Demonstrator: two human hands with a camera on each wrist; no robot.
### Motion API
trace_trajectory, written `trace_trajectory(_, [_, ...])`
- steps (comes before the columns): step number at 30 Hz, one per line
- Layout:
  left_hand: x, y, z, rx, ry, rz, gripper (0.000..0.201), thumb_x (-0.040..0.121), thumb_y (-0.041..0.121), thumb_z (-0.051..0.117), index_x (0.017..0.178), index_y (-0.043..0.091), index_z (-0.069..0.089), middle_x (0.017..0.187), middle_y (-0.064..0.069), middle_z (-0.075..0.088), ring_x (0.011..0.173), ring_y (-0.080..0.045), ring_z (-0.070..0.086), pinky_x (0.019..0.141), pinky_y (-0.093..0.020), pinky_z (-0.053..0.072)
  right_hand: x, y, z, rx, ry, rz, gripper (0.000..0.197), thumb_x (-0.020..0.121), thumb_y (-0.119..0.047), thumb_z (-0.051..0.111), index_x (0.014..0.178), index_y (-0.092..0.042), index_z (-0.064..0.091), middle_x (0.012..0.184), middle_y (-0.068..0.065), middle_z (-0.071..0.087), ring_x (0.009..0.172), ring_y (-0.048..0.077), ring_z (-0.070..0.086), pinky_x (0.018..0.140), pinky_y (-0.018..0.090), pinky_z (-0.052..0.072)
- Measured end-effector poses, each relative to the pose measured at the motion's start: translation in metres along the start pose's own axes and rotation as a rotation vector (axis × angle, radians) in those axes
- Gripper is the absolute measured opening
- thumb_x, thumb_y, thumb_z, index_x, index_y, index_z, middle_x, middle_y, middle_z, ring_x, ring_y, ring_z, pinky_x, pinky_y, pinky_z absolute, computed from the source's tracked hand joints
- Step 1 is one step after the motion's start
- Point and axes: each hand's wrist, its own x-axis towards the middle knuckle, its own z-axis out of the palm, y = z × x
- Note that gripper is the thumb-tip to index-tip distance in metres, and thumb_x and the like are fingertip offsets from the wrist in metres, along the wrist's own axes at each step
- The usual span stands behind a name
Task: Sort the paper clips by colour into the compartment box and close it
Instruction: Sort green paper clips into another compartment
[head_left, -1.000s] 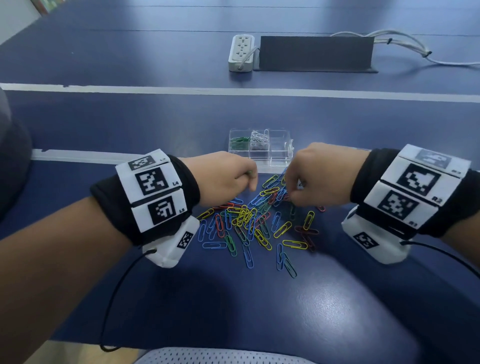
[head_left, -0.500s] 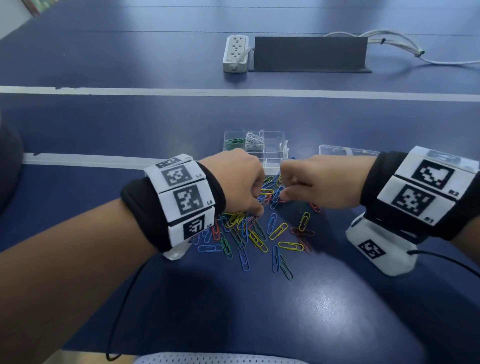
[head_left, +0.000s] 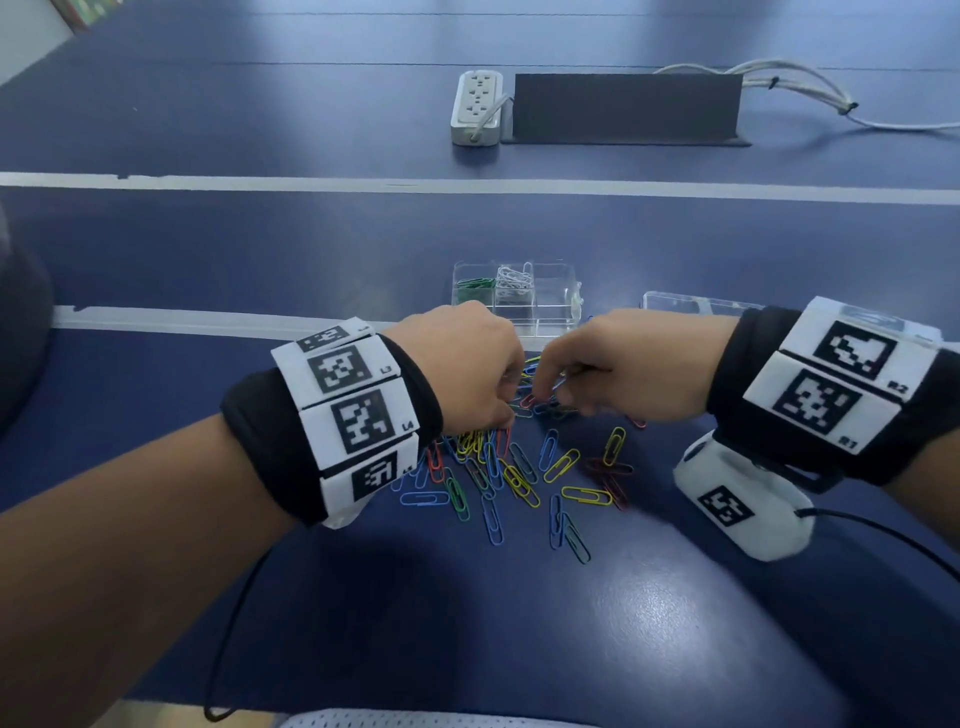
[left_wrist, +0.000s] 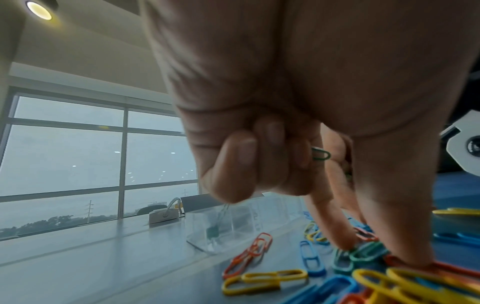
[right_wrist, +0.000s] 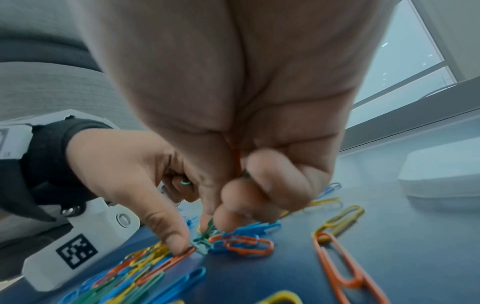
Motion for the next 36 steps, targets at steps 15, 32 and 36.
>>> trace_trajectory(15, [0.002,-0.018,-0.01,-0.179,-0.001,-0.082,0.014,0.074,0.027,0.061,0.066,0.021,0.052,0.059,0.006,0.05,0.055,-0.006,0.045,0.055,-0.023,0.037,0.023,-0.017,-0.037,0.026,0.289,0.052,0.022,0.085,-0.013,0.055,0.083,-0.03,0.069,0.062,-0.006,0.062,0.049,0.0,0.053,0.066,0.022,0.048])
trace_trajectory(32, [0.039,-0.065,-0.046,-0.404,0.138,-0.277,0.01,0.078,0.01,0.059,0.08,0.017,0.066,0.066,-0.001,0.062,0.049,-0.014,0.057,0.062,-0.027,0.052,0.08,-0.043,-0.059,0.077,0.404,0.149,0.037,0.084,-0.011,0.054,0.118,-0.025,0.06,0.075,-0.005,0.054,0.078,0.018,0.058,0.054,0.019,0.042])
trace_trajectory(36, [0.041,-0.064,-0.044,-0.417,0.158,-0.275,0.016,0.079,0.009,0.057,0.085,0.018,0.069,0.066,0.001,0.062,0.05,-0.013,0.058,0.066,-0.028,0.054,0.079,-0.038,-0.061,0.12,0.445,0.14,0.038,0.086,-0.006,0.05,0.117,-0.023,0.062,0.097,0.001,0.062,0.086,0.018,0.06,0.078,0.027,0.051])
